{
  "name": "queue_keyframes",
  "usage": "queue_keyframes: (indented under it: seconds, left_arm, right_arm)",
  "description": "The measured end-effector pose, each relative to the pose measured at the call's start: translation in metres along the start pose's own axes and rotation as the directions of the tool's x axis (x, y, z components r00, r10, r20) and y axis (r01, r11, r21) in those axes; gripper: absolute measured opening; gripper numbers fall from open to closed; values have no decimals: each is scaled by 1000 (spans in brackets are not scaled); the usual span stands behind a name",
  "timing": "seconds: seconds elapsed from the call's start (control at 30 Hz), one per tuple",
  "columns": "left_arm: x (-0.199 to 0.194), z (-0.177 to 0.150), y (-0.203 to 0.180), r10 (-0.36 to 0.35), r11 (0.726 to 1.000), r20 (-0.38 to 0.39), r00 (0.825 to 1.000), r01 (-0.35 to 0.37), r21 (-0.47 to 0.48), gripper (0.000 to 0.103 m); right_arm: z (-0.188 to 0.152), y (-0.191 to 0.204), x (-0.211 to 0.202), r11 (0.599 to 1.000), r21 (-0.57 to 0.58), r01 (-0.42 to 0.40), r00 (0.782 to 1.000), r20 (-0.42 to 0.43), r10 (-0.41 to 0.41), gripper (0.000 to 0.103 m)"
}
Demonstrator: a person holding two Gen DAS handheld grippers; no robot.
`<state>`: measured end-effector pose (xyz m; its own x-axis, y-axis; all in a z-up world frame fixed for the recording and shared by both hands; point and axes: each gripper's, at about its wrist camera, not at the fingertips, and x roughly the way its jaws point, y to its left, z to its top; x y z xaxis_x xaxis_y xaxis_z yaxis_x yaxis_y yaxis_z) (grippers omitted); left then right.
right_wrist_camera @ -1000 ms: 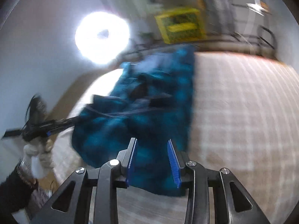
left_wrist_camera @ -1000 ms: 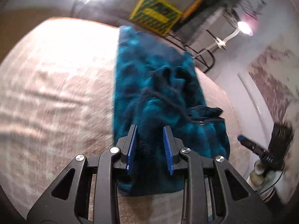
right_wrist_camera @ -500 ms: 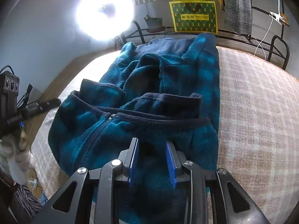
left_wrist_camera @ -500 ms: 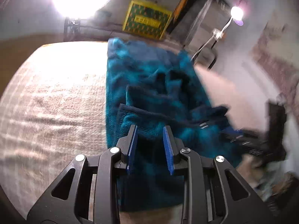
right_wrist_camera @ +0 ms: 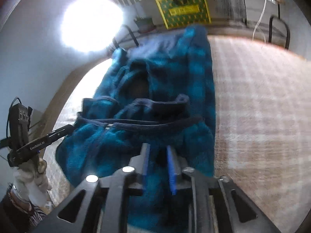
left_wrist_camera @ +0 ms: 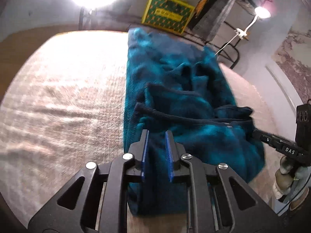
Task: Fold large clothes
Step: 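Press the folded plaid shirt flat on the bed with both tools, then open both tools and release the shirt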
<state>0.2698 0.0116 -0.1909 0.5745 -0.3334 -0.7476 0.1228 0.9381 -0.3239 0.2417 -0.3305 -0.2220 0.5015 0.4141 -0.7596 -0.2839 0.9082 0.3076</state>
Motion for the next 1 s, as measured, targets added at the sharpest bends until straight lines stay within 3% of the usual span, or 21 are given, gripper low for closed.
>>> queue_keyframes:
  seconds: [0.1, 0.23, 0.3, 0.43, 0.6, 0.67, 0.8, 1.0]
  left_arm:
    - [-27, -1, -5, -27, 1000, 36, 999, 27, 4, 16]
    - [-73, 0, -13, -55, 998, 97, 994, 55, 5, 16]
    - [-96, 1, -18, -58, 998, 127, 990, 56, 17, 16]
    - [-149, 7, -28, -58, 998, 197, 979, 50, 45, 16]
    - [-192, 27, -32, -53, 997, 260, 964, 38, 63, 16]
    - [-198, 33, -29, -50, 997, 269, 962, 33, 65, 16]
    - [-190, 51, -17, -32, 998, 251, 967, 16, 66, 16]
    - [-132, 88, 0, 0, 993, 163, 987, -19, 115, 16]
  right_arm:
    - [-4, 16, -41, 997, -49, 58, 993, 106, -52, 28]
    - [-10, 32, -97, 996, -60, 64, 973, 226, -49, 28]
    - [-16, 37, -121, 995, -74, 71, 966, 254, -50, 30]
    - [-26, 45, -163, 987, -104, 121, 957, 277, -88, 52]
    - [-22, 50, -214, 992, -86, 97, 941, 333, -63, 52]
    - [-19, 51, -227, 992, -91, 85, 935, 352, -48, 45]
    - [-3, 48, -227, 989, -122, 82, 943, 331, -37, 35]
    - [35, 30, -181, 984, -158, 87, 962, 271, -41, 27]
